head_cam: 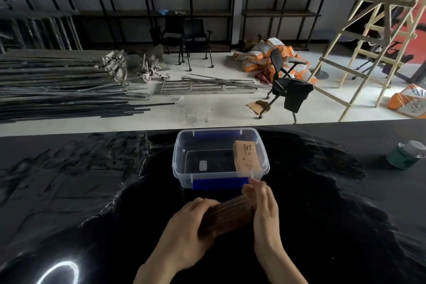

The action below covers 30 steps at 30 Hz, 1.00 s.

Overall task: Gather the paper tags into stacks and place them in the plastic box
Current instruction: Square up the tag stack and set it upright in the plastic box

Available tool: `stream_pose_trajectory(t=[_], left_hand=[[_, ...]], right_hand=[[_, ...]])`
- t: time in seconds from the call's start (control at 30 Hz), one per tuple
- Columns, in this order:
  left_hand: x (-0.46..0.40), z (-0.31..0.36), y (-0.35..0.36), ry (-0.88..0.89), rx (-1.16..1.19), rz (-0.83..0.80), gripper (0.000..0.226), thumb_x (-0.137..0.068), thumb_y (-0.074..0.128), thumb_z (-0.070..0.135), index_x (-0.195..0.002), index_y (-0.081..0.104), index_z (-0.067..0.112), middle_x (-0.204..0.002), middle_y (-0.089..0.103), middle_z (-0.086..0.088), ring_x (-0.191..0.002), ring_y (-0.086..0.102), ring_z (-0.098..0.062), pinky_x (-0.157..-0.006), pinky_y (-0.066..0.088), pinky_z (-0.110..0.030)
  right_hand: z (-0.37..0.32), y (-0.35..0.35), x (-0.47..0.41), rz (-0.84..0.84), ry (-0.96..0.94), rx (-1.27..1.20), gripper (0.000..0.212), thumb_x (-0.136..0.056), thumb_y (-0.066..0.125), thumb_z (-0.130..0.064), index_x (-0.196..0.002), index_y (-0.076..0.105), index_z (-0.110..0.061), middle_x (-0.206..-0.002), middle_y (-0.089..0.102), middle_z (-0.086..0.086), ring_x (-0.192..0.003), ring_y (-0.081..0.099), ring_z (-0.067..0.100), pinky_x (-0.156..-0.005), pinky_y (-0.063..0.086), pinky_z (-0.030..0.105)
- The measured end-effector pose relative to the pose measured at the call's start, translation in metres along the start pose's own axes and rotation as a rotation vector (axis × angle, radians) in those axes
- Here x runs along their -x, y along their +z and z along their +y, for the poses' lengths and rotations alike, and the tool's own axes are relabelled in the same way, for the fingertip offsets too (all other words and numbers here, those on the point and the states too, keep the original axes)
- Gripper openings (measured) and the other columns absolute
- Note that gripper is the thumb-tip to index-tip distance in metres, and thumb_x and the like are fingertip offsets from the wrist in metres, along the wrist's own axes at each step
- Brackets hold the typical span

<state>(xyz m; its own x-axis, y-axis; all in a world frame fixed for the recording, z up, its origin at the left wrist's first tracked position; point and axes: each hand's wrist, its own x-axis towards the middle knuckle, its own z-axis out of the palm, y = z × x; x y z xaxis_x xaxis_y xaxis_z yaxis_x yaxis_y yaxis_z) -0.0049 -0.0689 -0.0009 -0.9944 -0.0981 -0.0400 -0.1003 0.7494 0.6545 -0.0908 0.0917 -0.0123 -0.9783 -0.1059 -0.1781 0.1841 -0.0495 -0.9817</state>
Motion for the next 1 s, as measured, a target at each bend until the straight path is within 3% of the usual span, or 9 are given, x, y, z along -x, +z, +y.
stream_pose_trajectory(t=[0.07, 0.2, 0.3, 0.37, 0.43, 0.53, 0.67, 0.8, 1.0], left_hand=[[-0.006, -0.007, 0.0, 0.01, -0.083, -0.044, 0.056, -0.085, 0.07, 0.032, -0.134, 0.048, 0.049, -0.126, 0.053, 0.028, -0.121, 0.048, 0.006, -0.109, 0.045, -0.027], [-0.009, -0.013, 0.013, -0.044, -0.077, -0.083, 0.061, -0.082, 0.068, 0.025, -0.136, 0.048, 0.046, -0.127, 0.049, 0.028, -0.123, 0.041, 0.003, -0.109, 0.043, -0.026], [0.001, -0.022, 0.03, -0.137, 0.351, 0.065, 0.057, -0.08, 0.068, 0.027, -0.133, 0.053, 0.043, -0.131, 0.052, 0.022, -0.125, 0.048, 0.002, -0.104, 0.048, -0.028], [0.001, -0.009, 0.046, -0.281, 0.78, 0.274, 0.048, -0.088, 0.066, 0.041, -0.135, 0.055, 0.037, -0.134, 0.058, 0.016, -0.125, 0.056, 0.0, -0.099, 0.049, -0.026], [-0.01, 0.006, 0.06, -0.443, 0.936, 0.533, 0.04, -0.098, 0.054, 0.051, -0.13, 0.061, 0.028, -0.124, 0.069, 0.008, -0.117, 0.065, -0.006, -0.098, 0.051, -0.028], [-0.024, 0.019, 0.063, -0.519, 0.9, 0.739, 0.028, -0.107, 0.041, 0.032, -0.111, 0.068, 0.027, -0.098, 0.078, -0.001, -0.097, 0.073, -0.014, -0.092, 0.056, -0.04], [-0.028, 0.011, 0.055, -0.461, 0.809, 0.724, 0.032, -0.109, 0.035, 0.014, -0.112, 0.066, 0.023, -0.088, 0.077, -0.004, -0.086, 0.072, -0.003, -0.086, 0.057, -0.038], [-0.029, -0.002, 0.06, -0.479, 0.777, 0.698, 0.032, -0.107, 0.037, 0.006, -0.104, 0.065, 0.022, -0.087, 0.077, -0.003, -0.085, 0.072, -0.008, -0.088, 0.058, -0.043], [-0.022, 0.023, 0.054, -0.357, 0.754, 0.689, 0.03, -0.108, 0.036, 0.008, -0.101, 0.062, 0.019, -0.089, 0.075, -0.005, -0.086, 0.071, -0.009, -0.086, 0.055, -0.034]], right_hand=[[0.01, 0.01, 0.008, -0.1, -0.005, 0.078, 0.026, -0.096, 0.055, -0.048, -0.103, 0.073, -0.031, -0.094, 0.077, -0.003, -0.091, 0.072, 0.014, -0.084, 0.059, 0.041], [0.031, 0.011, 0.001, -0.045, -0.04, 0.135, 0.016, -0.097, 0.064, -0.033, -0.089, 0.071, -0.021, -0.084, 0.075, -0.001, -0.079, 0.073, 0.021, -0.072, 0.063, 0.044], [0.04, 0.017, 0.002, 0.001, -0.094, 0.195, 0.017, -0.1, 0.064, -0.024, -0.086, 0.068, -0.017, -0.078, 0.073, 0.006, -0.072, 0.071, 0.022, -0.068, 0.062, 0.05], [0.042, 0.017, 0.0, 0.025, -0.075, 0.205, 0.019, -0.1, 0.064, -0.022, -0.083, 0.066, -0.015, -0.075, 0.071, 0.01, -0.07, 0.07, 0.027, -0.066, 0.061, 0.054], [0.044, 0.018, 0.002, 0.035, -0.078, 0.194, 0.021, -0.101, 0.062, -0.023, -0.082, 0.065, -0.013, -0.075, 0.071, 0.01, -0.07, 0.07, 0.028, -0.066, 0.061, 0.053], [0.044, 0.022, 0.001, 0.065, -0.053, 0.182, 0.028, -0.102, 0.057, -0.03, -0.081, 0.066, -0.015, -0.076, 0.073, 0.005, -0.068, 0.07, 0.023, -0.063, 0.061, 0.042], [0.042, 0.027, -0.001, 0.055, -0.109, 0.216, 0.027, -0.103, 0.054, -0.028, -0.082, 0.066, -0.016, -0.076, 0.073, 0.0, -0.068, 0.07, 0.016, -0.058, 0.06, 0.029], [0.048, 0.028, 0.0, 0.053, -0.131, 0.28, 0.025, -0.103, 0.056, -0.021, -0.08, 0.067, -0.016, -0.071, 0.071, 0.004, -0.066, 0.068, 0.011, -0.057, 0.055, 0.019], [0.034, 0.013, 0.005, 0.08, -0.2, 0.218, 0.027, -0.102, 0.056, -0.023, -0.078, 0.066, -0.015, -0.074, 0.072, 0.003, -0.063, 0.067, 0.018, -0.054, 0.056, 0.028]])
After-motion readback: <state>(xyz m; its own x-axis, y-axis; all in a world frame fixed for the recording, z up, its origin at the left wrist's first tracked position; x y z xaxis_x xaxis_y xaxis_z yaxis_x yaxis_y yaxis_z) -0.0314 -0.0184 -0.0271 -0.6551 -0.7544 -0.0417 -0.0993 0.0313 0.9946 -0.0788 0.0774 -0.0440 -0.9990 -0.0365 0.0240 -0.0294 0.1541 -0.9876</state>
